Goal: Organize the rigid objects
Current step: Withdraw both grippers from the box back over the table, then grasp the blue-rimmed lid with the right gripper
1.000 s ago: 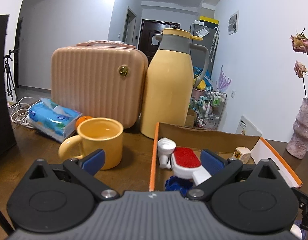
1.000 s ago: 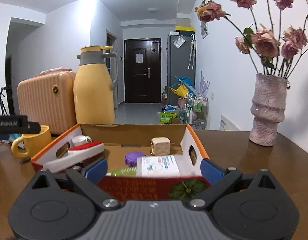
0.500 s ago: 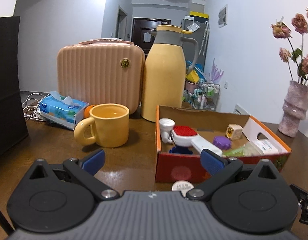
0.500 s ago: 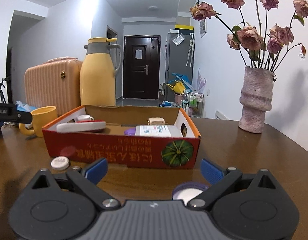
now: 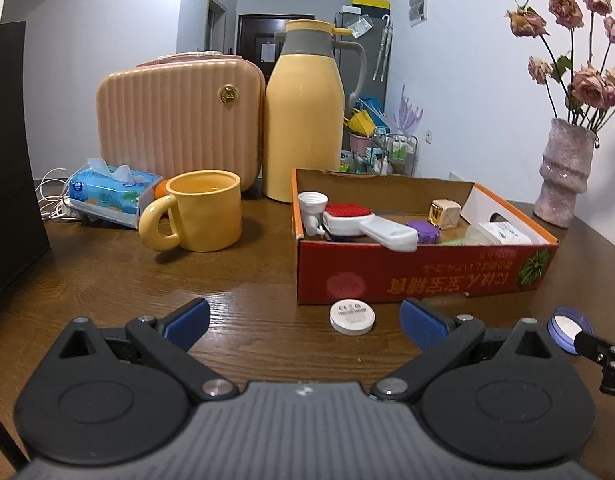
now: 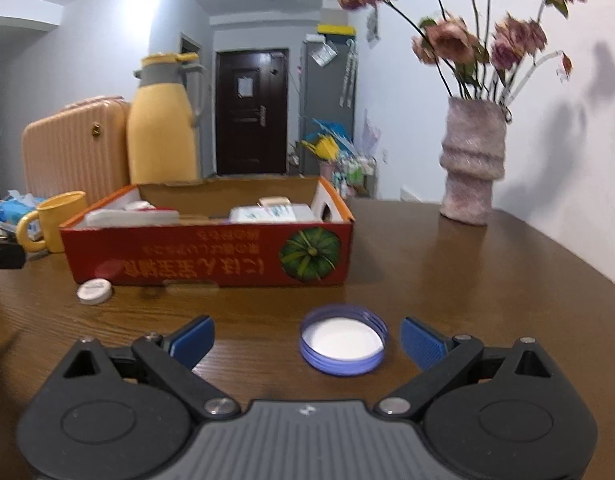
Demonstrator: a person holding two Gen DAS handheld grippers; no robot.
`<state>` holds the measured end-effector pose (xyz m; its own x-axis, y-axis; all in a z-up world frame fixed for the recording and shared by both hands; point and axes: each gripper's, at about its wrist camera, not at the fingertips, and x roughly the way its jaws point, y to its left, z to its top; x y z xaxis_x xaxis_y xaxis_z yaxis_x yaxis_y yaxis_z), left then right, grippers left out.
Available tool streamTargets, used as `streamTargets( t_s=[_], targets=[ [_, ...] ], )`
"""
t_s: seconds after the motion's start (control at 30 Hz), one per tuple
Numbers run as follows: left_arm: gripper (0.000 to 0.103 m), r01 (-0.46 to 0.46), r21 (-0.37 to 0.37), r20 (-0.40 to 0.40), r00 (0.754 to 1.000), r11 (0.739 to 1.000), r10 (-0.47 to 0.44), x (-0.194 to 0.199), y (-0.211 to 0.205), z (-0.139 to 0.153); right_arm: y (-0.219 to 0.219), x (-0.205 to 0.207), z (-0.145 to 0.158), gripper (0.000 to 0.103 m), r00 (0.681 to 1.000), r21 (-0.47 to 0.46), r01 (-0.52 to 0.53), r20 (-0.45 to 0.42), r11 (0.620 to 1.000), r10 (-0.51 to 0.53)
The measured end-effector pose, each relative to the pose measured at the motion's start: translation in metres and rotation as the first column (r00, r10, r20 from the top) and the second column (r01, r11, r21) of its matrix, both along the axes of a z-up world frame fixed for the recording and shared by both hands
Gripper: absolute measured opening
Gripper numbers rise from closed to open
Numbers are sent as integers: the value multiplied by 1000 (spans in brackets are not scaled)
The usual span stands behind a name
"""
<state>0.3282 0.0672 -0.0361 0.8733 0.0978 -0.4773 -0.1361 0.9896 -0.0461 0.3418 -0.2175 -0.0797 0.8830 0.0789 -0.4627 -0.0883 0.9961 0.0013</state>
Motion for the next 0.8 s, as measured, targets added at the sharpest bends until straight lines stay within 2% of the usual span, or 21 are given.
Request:
streamTargets(
  t_s=[0.27, 0.43, 0.73, 0.8],
  targets=[
    [103, 17, -11, -31, 999, 1000, -17, 5, -1, -5, -12, 30, -14, 100, 992, 23, 42, -120, 999, -39],
    [103, 18, -16, -48, 999, 1000, -19, 8, 0, -8, -21, 51, -20, 98, 985, 35, 63, -162, 997, -57],
    [103, 25, -4, -71, 997, 1000, -26, 13, -3, -13, -21, 72, -25, 89, 977, 42, 34, -210, 999, -24],
    [103, 26, -2, -77, 997, 1000, -26, 14, -4, -14, -20, 73, -25, 84, 978, 38, 28, -209, 999, -20]
  ],
)
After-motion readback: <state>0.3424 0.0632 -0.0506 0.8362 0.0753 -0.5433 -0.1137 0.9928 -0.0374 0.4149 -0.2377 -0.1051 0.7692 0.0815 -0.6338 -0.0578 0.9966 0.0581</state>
